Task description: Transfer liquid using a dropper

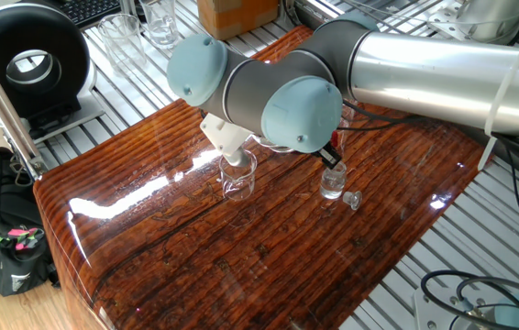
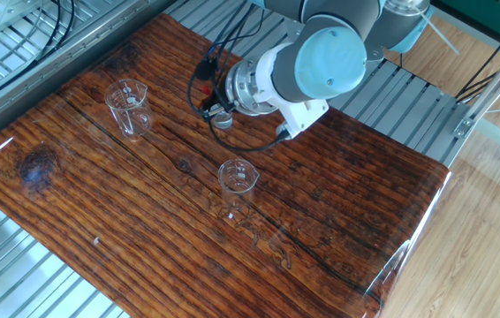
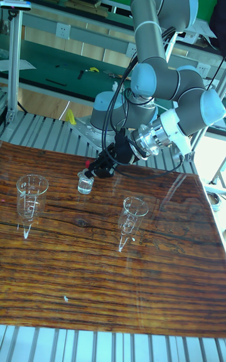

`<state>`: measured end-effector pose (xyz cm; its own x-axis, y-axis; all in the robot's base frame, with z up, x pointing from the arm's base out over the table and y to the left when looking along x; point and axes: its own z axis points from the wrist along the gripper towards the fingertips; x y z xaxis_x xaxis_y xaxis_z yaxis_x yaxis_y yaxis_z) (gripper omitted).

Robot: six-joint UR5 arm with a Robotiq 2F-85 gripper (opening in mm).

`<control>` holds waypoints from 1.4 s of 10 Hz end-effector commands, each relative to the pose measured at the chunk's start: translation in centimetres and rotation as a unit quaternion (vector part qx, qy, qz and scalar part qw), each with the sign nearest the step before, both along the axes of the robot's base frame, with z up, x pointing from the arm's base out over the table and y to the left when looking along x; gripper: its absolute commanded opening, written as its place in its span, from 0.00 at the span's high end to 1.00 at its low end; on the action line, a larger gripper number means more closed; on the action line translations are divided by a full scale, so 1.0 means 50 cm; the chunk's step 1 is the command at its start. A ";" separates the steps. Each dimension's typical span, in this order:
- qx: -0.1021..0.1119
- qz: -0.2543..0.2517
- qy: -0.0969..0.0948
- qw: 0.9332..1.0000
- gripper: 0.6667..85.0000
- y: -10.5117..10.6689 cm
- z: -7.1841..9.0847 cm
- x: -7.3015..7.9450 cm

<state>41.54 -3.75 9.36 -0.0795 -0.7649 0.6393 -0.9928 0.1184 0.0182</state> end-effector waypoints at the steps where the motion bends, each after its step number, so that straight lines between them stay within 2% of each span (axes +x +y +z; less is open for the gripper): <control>1: 0.012 0.001 -0.001 1.000 0.58 0.008 -0.008 0.010; 7: 0.003 -0.002 0.002 1.000 0.60 0.001 -0.010 0.004; 11: -0.005 -0.013 0.012 1.000 0.60 -0.003 0.007 -0.017; 14: -0.004 -0.019 0.011 1.000 0.64 -0.002 -0.003 -0.019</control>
<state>41.00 -4.00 9.39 -0.0836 -0.7536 0.6520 -0.9899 0.1382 0.0329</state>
